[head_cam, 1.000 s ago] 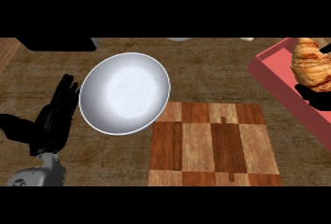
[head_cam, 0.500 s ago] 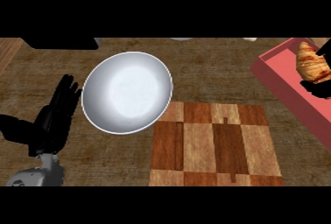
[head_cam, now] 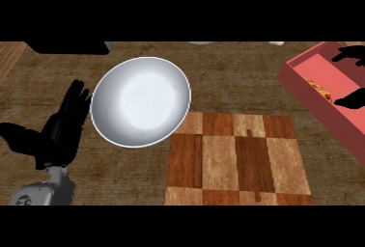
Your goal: Pick the croissant from the cutting board and place it in the cardboard box
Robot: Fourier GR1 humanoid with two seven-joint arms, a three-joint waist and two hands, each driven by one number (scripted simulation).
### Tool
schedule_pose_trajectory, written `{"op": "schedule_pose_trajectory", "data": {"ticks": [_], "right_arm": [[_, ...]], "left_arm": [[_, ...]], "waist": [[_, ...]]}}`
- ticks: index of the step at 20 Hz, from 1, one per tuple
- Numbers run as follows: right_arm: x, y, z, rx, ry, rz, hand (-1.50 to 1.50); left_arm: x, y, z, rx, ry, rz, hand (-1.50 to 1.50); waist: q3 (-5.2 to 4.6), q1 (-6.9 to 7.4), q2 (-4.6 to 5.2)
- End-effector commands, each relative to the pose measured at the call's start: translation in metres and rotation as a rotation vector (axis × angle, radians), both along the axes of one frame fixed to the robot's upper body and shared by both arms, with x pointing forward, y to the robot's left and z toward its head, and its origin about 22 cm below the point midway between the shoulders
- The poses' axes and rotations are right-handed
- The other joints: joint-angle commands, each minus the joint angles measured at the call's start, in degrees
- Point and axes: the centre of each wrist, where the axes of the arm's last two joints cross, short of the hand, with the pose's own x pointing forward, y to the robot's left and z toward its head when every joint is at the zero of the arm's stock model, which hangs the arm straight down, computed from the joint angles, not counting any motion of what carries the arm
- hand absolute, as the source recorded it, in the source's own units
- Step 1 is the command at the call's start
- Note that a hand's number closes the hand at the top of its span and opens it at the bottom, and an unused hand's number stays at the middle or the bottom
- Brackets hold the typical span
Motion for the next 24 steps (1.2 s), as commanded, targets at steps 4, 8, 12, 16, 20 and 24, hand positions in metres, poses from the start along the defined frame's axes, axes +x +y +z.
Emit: {"op": "schedule_pose_trajectory", "data": {"ticks": [4, 8, 12, 16, 20, 24], "right_arm": [[0.005, -0.019, 0.026, 0.256, -0.395, 0.101, -1.5], [0.007, -0.023, 0.029, 0.483, -0.438, 0.115, -1.5], [0.009, -0.035, 0.023, 0.769, -0.411, 0.076, -1.5], [0.001, -0.061, 0.033, 1.018, -0.42, 0.047, -1.5], [-0.012, -0.085, 0.038, 1.084, -0.491, 0.024, -1.5], [-0.03, -0.113, 0.026, 1.114, -0.559, 0.001, -1.5]], "left_arm": [[0.002, 0.009, 0.004, 0.007, -0.019, 0.009, 0.0], [-0.011, 0.011, -0.013, 0.009, 0.017, 0.002, 0.0], [-0.005, 0.013, -0.001, 0.001, 0.017, 0.016, 0.0], [-0.012, 0.008, -0.009, 0.005, 0.016, 0.027, 0.0], [-0.004, 0.003, 0.015, 0.011, -0.005, 0.026, 0.0], [0.002, 0.007, 0.009, 0.01, 0.016, 0.013, 0.0]], "waist": [[0.07, -0.37, -0.16], [-0.06, -0.92, -0.56], [-0.03, -1.03, -0.5], [-0.03, -1.28, -0.71], [-0.04, -0.99, -0.54], [-0.04, -0.91, -0.34]]}}
